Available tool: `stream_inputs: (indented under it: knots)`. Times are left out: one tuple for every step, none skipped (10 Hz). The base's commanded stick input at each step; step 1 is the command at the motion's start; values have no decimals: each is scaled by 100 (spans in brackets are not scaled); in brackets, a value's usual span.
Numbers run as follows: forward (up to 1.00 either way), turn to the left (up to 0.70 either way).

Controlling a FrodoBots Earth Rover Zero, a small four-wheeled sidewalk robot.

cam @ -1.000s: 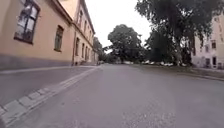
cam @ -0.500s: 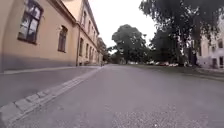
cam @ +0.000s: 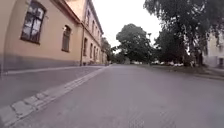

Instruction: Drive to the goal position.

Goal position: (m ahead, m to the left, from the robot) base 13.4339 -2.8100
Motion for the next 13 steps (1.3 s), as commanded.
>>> stream_inputs:
  knots:
    - [45, 27]
    - [45, 27]
    - [45, 27]
    - [45, 27]
    - [45, 27]
    - [45, 27]
    - [45, 27]
    - [45, 20]
    - [45, 8]
    - [45, 0]
    - [45, 0]
    - [45, 0]
    - [45, 0]
